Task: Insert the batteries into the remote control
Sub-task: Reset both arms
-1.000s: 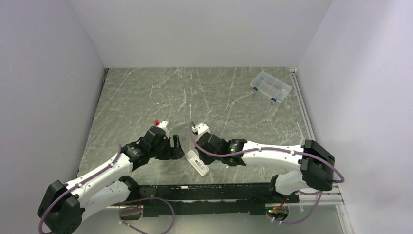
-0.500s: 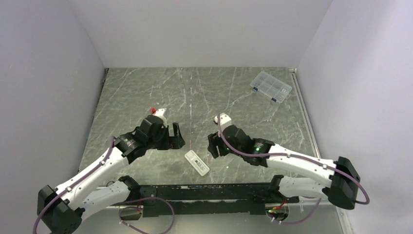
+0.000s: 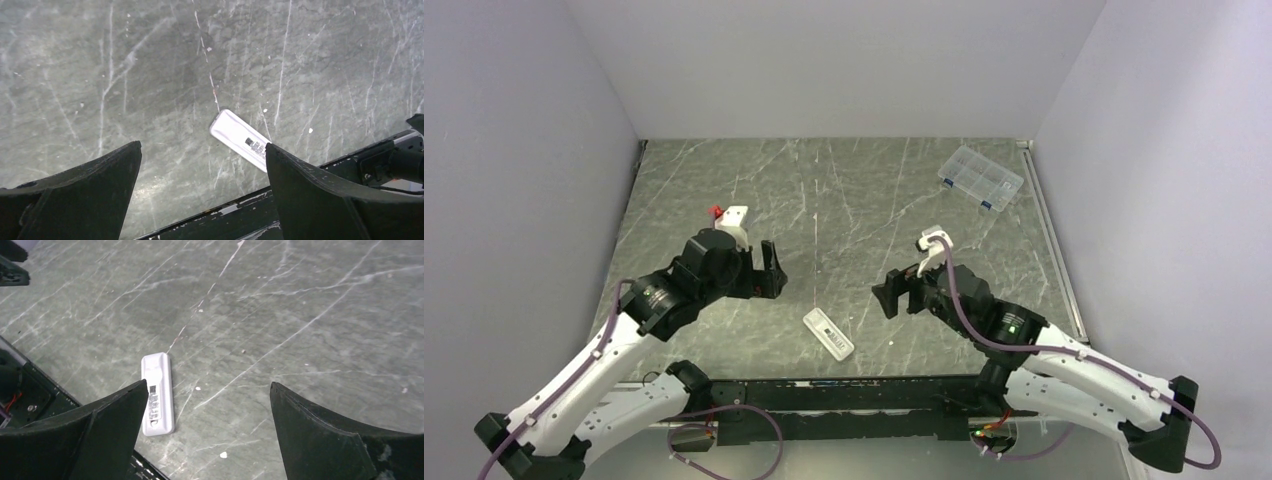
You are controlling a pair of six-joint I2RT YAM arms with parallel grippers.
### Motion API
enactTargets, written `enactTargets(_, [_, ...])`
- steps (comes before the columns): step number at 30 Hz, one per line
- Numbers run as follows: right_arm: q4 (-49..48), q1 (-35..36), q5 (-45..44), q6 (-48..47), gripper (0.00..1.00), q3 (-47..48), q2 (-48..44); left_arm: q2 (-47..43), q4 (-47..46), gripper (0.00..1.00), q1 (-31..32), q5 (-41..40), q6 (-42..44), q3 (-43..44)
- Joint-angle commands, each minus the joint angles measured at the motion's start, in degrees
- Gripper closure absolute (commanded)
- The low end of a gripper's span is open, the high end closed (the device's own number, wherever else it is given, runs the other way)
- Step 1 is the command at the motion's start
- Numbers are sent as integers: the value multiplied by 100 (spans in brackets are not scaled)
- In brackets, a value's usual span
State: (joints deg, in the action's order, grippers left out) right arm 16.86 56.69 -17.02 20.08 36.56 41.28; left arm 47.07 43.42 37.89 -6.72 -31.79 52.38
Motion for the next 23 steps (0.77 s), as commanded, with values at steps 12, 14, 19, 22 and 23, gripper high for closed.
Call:
enactTargets(12, [146, -26, -1299, -201, 0, -383, -1577, -826, 246, 1, -20, -572, 446, 348])
enactTargets(14, [110, -26, -1300, -212, 0, -419, -1686, -925, 246, 1, -20, -613, 438, 366])
enactTargets(19, [100, -26, -1291, -207, 0, -440, -1703, -1113, 265, 1, -19, -565, 500, 344])
enactTargets(22, [77, -26, -1271, -222, 0, -458, -1669, -1029, 362, 1, -18, -411, 483, 321])
enactTargets(23, [72, -26, -1269, -223, 0, -459, -1655, -1026, 358, 1, -18, -402, 453, 272])
